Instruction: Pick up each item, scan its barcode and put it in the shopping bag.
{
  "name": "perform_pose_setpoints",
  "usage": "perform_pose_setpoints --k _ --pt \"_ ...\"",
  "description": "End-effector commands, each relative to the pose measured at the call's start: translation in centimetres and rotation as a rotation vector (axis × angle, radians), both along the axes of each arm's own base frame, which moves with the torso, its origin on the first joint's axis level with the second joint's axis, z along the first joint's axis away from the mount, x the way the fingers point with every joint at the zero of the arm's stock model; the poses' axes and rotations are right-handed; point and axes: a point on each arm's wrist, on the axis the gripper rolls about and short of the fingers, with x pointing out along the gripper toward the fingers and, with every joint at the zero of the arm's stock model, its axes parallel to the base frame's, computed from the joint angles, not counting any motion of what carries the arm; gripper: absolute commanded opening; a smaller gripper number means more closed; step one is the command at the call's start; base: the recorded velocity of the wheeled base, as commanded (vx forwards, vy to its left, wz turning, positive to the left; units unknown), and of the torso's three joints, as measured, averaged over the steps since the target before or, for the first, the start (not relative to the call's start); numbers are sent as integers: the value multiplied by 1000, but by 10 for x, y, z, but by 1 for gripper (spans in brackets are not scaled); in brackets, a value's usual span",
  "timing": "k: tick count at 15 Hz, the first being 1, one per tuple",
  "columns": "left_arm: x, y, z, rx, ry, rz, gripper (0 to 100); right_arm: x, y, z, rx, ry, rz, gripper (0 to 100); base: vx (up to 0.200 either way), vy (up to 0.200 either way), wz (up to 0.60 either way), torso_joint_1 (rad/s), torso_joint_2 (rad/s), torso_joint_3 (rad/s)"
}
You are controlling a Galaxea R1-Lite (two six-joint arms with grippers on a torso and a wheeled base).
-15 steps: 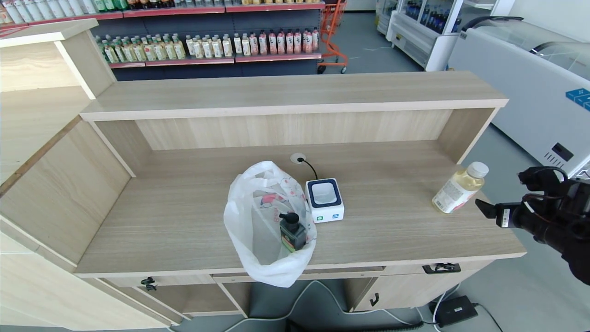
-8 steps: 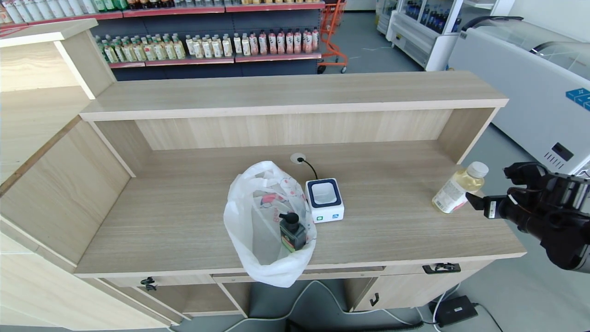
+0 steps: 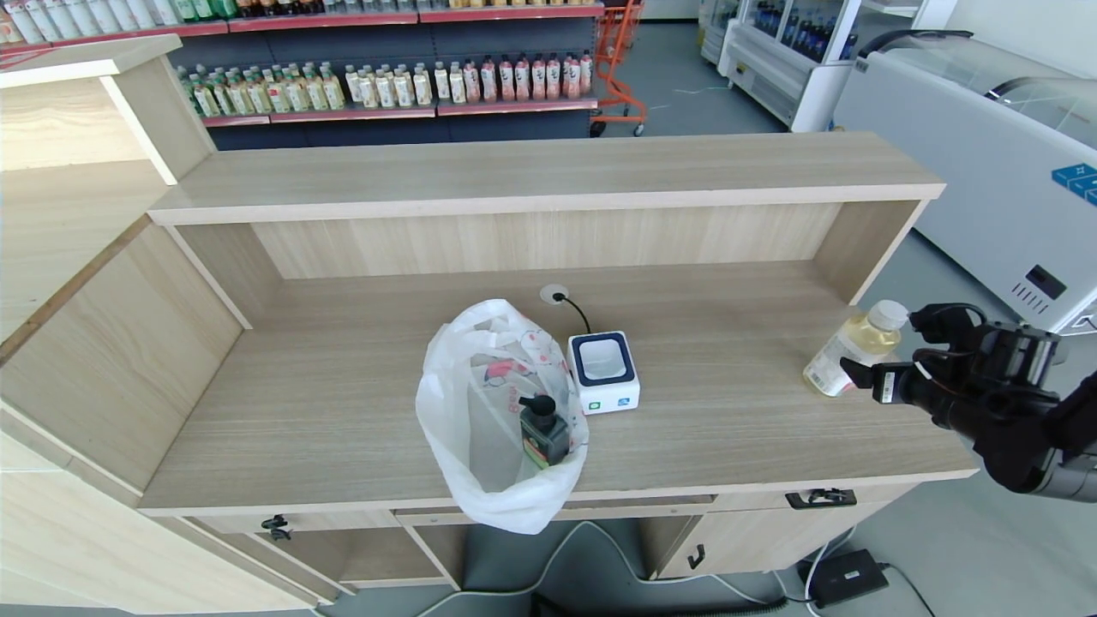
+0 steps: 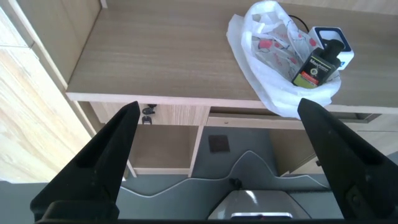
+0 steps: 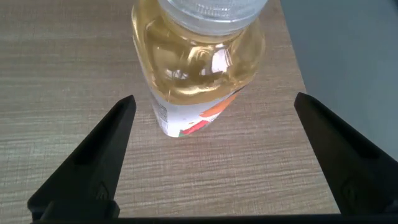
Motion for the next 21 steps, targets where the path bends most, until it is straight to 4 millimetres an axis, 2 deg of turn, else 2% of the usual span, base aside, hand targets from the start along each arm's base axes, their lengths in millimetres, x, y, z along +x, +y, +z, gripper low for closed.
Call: perform_pose_setpoints --k 1,6,10,16,21 --pt "0 0 0 0 1 0 100 11 7 -1 12 -18 20 100 0 0 0 0 0 0" --pt "0 0 0 0 1 0 100 35 14 -5 21 -43 47 100 0 0 0 0 0 0" --pt "0 0 0 0 1 0 100 44 17 -19 22 -25 58 100 0 0 0 0 0 0" --pt "0 0 0 0 1 0 100 60 21 -26 -5 -44 78 100 0 0 0 0 0 0" --pt "0 0 0 0 1 0 100 63 25 -38 -28 -25 94 100 0 0 0 0 0 0"
